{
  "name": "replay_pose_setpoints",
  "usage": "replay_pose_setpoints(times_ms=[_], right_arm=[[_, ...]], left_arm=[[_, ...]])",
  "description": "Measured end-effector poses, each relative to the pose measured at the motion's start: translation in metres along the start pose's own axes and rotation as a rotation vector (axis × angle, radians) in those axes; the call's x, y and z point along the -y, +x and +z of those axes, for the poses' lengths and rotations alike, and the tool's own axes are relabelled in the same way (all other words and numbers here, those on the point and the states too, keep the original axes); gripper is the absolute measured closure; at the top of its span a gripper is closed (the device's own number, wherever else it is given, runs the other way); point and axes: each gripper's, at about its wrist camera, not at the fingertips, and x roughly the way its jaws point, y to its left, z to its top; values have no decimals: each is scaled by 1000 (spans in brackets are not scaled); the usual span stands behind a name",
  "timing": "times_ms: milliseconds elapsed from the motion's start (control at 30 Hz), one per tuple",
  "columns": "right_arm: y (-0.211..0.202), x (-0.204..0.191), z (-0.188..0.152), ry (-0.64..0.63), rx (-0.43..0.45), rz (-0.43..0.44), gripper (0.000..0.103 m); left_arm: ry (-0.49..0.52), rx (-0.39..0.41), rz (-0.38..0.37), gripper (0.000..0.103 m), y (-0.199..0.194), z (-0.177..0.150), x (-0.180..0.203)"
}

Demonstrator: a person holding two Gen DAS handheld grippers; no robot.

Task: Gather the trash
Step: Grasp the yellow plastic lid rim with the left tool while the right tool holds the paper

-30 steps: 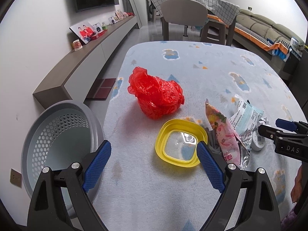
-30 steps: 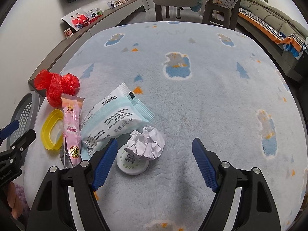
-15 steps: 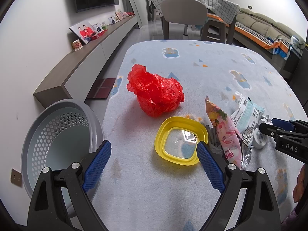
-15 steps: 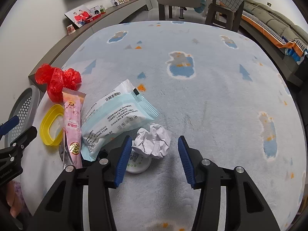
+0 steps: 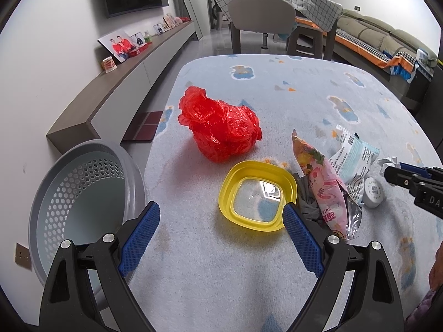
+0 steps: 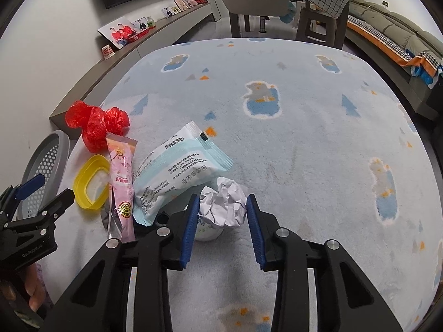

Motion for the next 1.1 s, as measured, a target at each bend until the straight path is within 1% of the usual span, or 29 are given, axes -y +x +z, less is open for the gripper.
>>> replay_pose_setpoints(times_ms=[300,467,667,833,933,1067,1100], right_arm=[[-11,5,-1,20,21,10,69],[-13,6,-2,23,21,15,69],[-14,7,-2,26,18,19,69],[-14,6,-2,20,19,18,69],[-13,5,-2,19,18,19,69],[-13,4,-3,17,14,22,69],[-13,3,-3,15,14,23,69]], left_arm=[[20,-30,-16,14,9,-5,7],[34,-63,-23,14,21,-6,15],[24,-101,-34,14,38,-6,16],[0,-109,-46,14,46,-1,15],[3,-105,-42,14,49,0,17],[-12,-106,-68,14,53,3,17],[-15,-105,-74,16,53,4,16]])
